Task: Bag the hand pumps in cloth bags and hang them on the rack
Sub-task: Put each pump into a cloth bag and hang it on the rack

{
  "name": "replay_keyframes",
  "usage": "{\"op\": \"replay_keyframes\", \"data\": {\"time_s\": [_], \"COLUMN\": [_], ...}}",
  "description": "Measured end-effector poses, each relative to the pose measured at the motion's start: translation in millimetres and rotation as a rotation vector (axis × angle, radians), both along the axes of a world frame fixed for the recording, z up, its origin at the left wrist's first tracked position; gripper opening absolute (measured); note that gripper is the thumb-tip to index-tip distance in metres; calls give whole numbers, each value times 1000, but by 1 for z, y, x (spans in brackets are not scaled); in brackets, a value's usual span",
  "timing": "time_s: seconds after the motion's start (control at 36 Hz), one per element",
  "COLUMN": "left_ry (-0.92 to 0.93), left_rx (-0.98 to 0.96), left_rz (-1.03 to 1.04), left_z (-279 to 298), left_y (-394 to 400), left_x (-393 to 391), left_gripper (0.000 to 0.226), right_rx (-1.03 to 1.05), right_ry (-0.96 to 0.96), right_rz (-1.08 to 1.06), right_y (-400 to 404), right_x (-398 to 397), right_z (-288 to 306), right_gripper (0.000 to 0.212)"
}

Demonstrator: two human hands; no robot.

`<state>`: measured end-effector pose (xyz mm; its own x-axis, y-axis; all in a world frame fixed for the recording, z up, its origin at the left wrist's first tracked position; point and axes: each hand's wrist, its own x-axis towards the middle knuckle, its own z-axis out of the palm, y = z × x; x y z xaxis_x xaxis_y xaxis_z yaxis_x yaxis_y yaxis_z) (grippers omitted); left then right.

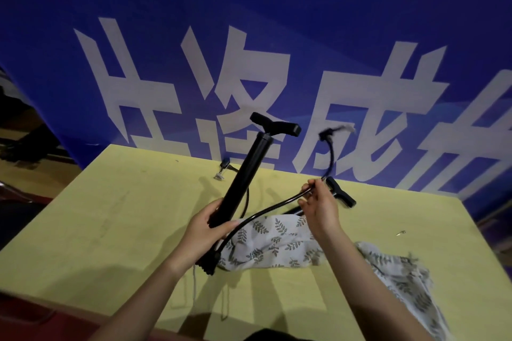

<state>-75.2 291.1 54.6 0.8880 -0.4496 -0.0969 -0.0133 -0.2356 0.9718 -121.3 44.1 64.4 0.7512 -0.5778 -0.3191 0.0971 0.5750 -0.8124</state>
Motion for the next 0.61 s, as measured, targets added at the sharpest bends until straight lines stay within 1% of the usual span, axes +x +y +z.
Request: {"op": "replay_keyframes", "data": {"time_s": [0.06,0.14,0.25,0.36,0.47,0.56,0.61], "left_ry": [-3,42,87,171,274,283,268], "left_rx": [-43,-71,-32,32,-20,-29,-25], "left_rz": [-22,-22,-32,-101,-193,-246,-304], "left_z": [4,6,5,10,10,13,15], "left_y": [-3,-14,-34,-58,-77,-91,-100], "left_x": [-2,-5,-8,-11,-17,-27,-34], "left_gripper": [48,38,20,20,11,26,35], "right_rx": [-124,-199,-149,-100,-131,-172,-173], "right_ry": [-11,-41,-96,-144,-143,-134,-150], "right_rz": [56,95,96,96,142,169,127], "right_y": [-7,-14,-24,-40,-60,-78,-92], "right_x": [2,8,12,3,-14,-27,-35], "right_z": [15,36,51,53,62,67,70], "right_gripper": [26,24,17,10,10,12,12]}}
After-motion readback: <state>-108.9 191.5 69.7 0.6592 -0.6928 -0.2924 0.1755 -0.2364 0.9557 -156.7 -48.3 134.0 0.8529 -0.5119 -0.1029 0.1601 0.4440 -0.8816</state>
